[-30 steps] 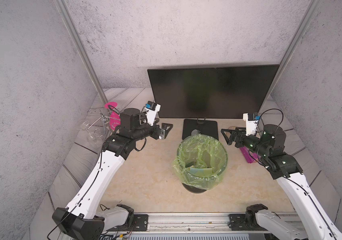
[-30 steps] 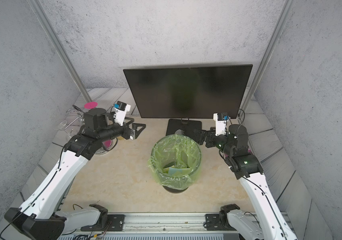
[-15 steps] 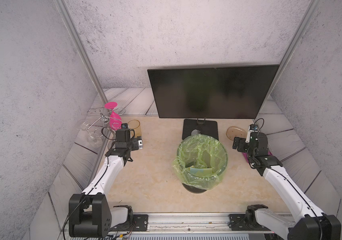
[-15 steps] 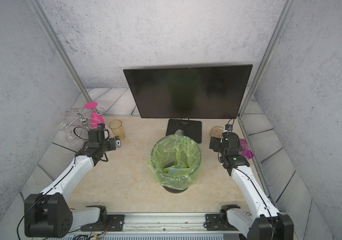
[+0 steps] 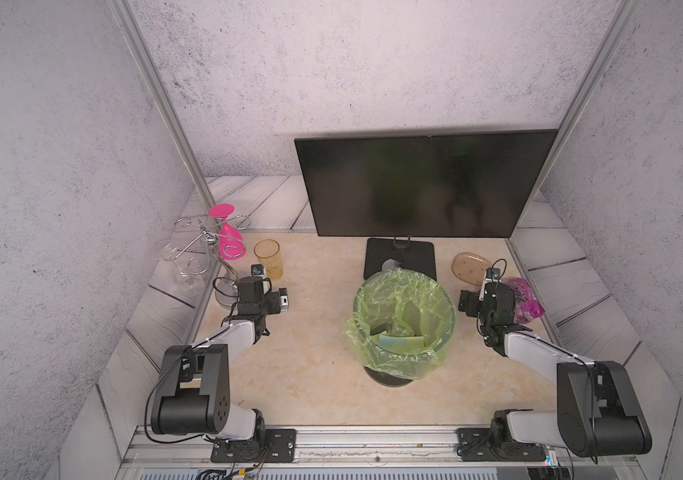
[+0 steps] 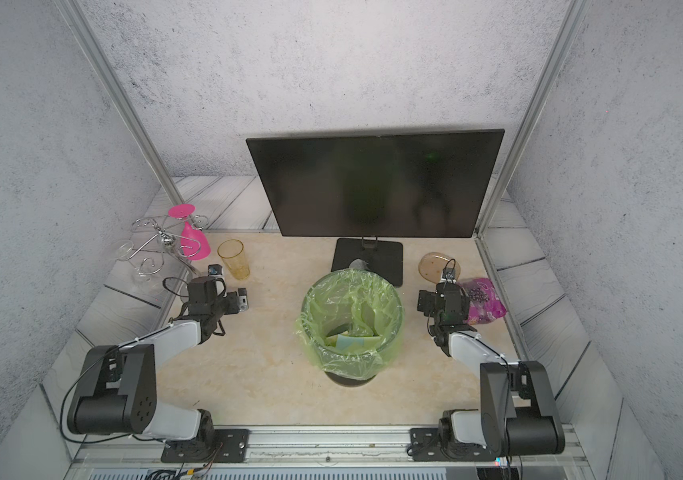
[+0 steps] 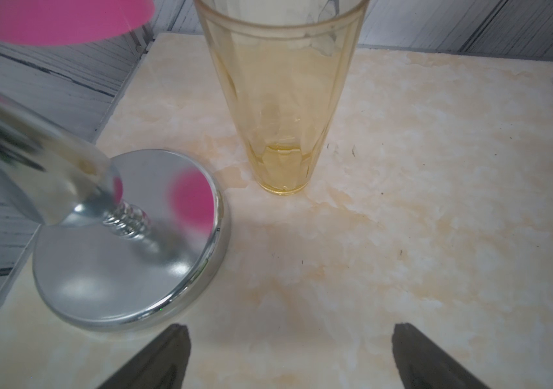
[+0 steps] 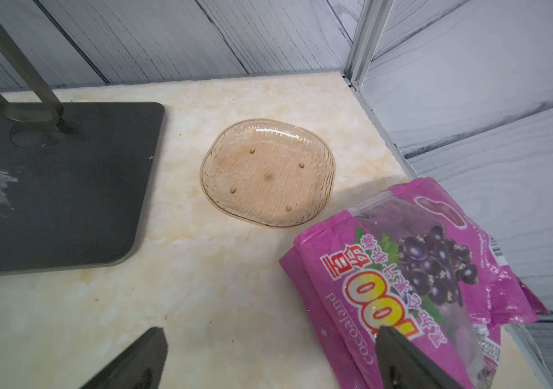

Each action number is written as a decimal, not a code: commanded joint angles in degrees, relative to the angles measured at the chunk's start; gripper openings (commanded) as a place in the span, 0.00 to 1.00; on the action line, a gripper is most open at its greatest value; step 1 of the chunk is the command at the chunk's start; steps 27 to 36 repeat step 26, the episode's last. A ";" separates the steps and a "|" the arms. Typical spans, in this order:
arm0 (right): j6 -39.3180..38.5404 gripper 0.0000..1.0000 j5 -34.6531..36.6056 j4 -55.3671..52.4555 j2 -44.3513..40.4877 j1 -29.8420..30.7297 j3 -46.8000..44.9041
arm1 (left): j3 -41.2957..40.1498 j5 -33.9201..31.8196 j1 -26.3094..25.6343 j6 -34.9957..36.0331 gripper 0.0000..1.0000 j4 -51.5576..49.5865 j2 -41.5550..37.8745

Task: Remove the sticky note from the monitor
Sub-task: Reset both arms

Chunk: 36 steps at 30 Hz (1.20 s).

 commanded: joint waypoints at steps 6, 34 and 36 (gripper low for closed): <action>-1.47 0.99 -5.92 19.52 5.45 -3.22 -5.63 | -3.57 -1.96 1.24 1.71 1.00 11.08 -1.69; -2.34 0.99 -7.70 22.44 8.63 -3.42 -5.88 | -6.77 -4.94 0.77 2.74 1.00 19.85 0.69; -2.34 0.99 -7.70 22.44 8.63 -3.42 -5.88 | -6.77 -4.94 0.77 2.74 1.00 19.85 0.69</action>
